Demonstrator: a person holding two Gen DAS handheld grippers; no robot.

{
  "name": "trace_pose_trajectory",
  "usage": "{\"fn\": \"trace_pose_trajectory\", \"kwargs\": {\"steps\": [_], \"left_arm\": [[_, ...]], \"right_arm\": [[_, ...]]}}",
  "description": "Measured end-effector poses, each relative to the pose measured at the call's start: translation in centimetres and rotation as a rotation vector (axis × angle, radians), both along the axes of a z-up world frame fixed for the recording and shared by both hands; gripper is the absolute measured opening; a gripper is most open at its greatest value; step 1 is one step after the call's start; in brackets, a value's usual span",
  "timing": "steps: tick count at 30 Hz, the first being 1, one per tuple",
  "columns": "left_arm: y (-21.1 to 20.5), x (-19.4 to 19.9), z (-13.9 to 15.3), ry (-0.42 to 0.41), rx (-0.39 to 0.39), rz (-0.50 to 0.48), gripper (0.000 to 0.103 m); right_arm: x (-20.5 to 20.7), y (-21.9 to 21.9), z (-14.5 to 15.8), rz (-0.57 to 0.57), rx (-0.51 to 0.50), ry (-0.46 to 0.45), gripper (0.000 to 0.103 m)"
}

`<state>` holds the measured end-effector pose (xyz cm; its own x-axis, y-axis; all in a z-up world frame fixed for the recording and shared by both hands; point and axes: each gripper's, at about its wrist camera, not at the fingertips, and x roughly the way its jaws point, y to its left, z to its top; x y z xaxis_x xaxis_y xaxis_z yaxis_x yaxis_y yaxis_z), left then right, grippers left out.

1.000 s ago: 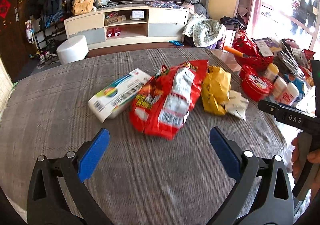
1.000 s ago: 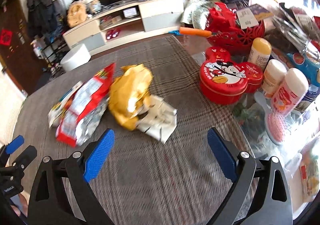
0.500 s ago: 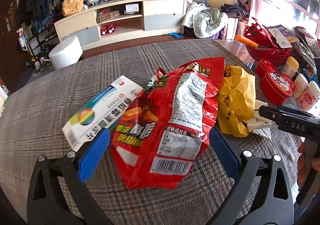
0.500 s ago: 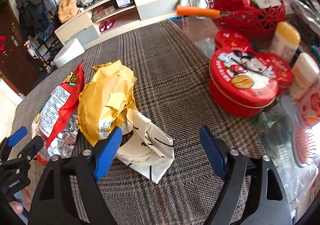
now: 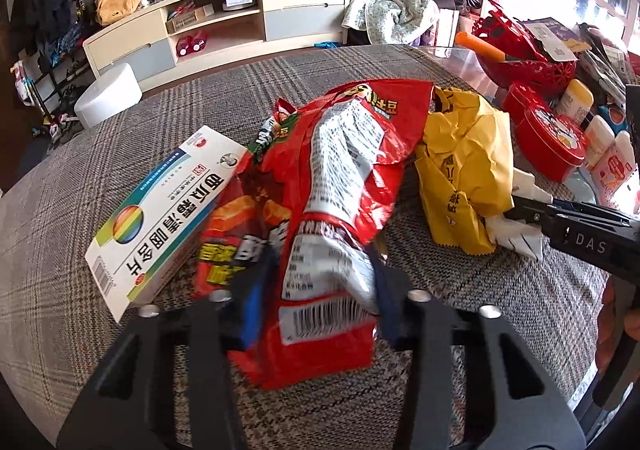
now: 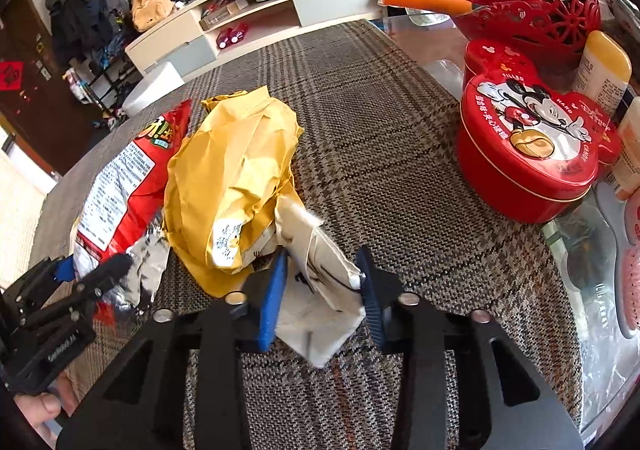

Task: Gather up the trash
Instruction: 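Grasp the white paper with right tool while left tool grasps the red chip bag, then carry paper and chip bag over the bin and open both tools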

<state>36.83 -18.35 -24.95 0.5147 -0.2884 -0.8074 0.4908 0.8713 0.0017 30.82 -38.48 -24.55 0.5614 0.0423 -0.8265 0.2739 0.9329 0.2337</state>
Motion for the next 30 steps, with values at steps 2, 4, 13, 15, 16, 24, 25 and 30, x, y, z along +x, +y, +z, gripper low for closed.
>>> {"fn": "trace_pose_trajectory", "kwargs": {"steps": [2,4,13,15,16,24,25,30], "left_arm": [[0.3,-0.2,0.2,0.001,0.004,0.001,0.029],[0.4,-0.6,0.4,-0.004,0.005,0.002,0.022],[1.8,-4.7,2.3,-0.020,0.010,0.004,0.005],[2.4,-6.4,2.8,-0.016,0.007,0.013,0.005],[2.7,-7.0,2.9,-0.015,0.004,0.015,0.005],[6.9,-16.1,5.0,-0.036,-0.018,0.053,0.005],[7.5,-17.0,5.2,-0.033,-0.029,0.058,0.006],[10.7,-23.5,5.8,-0.025,-0.055,0.093,0.006]], "right_arm": [[-0.2,0.2,0.1,0.006,-0.009,-0.004,0.025],[-0.7,0.4,0.3,0.011,-0.022,-0.007,0.022],[-4.1,2.1,2.0,0.024,-0.034,-0.030,0.010],[-5.5,2.7,2.4,0.027,-0.026,-0.028,0.010],[-5.8,3.1,2.5,0.029,-0.025,-0.027,0.010],[-12.5,6.2,4.5,0.054,0.002,-0.035,0.010],[-13.4,6.7,4.8,0.061,0.005,-0.037,0.010],[-18.3,9.9,5.9,0.101,0.006,-0.045,0.010]]}}
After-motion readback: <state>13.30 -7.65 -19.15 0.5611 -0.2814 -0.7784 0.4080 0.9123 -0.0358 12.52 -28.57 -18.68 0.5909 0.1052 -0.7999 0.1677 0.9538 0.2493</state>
